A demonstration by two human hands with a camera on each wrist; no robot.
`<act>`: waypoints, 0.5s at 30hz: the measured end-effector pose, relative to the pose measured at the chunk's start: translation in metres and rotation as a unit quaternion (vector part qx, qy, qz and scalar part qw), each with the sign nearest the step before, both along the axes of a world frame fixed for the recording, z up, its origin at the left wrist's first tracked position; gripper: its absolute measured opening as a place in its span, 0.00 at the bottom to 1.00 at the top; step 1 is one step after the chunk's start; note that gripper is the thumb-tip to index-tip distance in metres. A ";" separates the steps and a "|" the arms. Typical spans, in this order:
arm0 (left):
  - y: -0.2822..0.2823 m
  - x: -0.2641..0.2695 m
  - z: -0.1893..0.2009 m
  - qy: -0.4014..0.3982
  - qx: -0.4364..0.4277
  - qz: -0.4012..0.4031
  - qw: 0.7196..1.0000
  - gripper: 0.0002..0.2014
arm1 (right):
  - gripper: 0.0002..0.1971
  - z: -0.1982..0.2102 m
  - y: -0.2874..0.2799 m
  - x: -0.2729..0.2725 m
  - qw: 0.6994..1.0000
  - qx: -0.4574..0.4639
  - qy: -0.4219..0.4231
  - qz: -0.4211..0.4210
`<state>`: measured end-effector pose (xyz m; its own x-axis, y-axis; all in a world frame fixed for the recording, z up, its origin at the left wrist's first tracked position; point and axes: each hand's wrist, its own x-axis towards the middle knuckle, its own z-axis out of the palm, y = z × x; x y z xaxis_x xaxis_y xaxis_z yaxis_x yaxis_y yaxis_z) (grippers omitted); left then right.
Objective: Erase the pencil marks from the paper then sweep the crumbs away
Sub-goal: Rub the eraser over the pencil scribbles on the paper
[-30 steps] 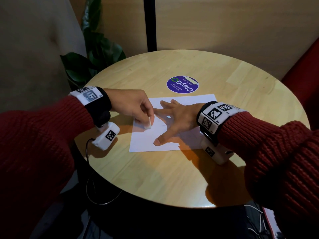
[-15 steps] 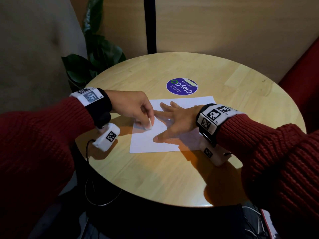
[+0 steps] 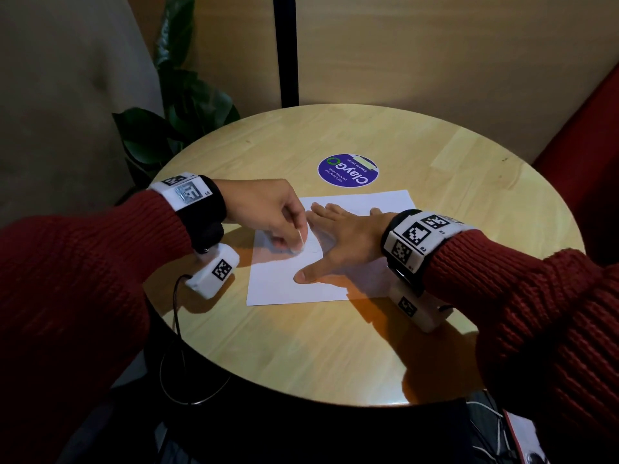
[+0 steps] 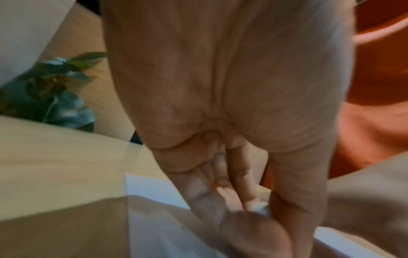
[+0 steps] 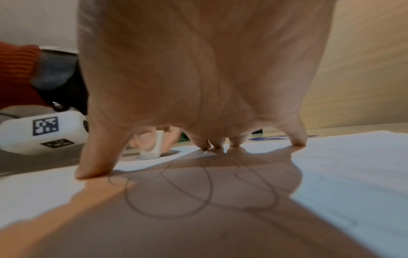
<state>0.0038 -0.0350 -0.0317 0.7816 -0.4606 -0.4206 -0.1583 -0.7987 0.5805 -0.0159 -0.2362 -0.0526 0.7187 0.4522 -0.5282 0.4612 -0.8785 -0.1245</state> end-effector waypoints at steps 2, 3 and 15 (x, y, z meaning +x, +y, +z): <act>0.002 0.007 -0.001 -0.033 0.009 0.014 0.999 0.03 | 0.67 0.000 0.000 0.001 1.000 0.000 0.003 -0.001; 0.004 0.012 -0.002 -0.076 0.022 0.033 0.996 0.03 | 0.68 0.000 0.001 0.000 1.000 -0.002 0.004 0.000; -0.007 0.008 -0.002 -0.085 0.026 0.031 0.996 0.01 | 0.69 -0.006 0.001 0.005 1.000 0.007 0.003 -0.001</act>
<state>0.0121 -0.0418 -0.0340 0.8693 -0.3912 -0.3022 -0.2007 -0.8380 0.5074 -0.0112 -0.2347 -0.0584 0.7164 0.4585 -0.5259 0.4589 -0.8774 -0.1398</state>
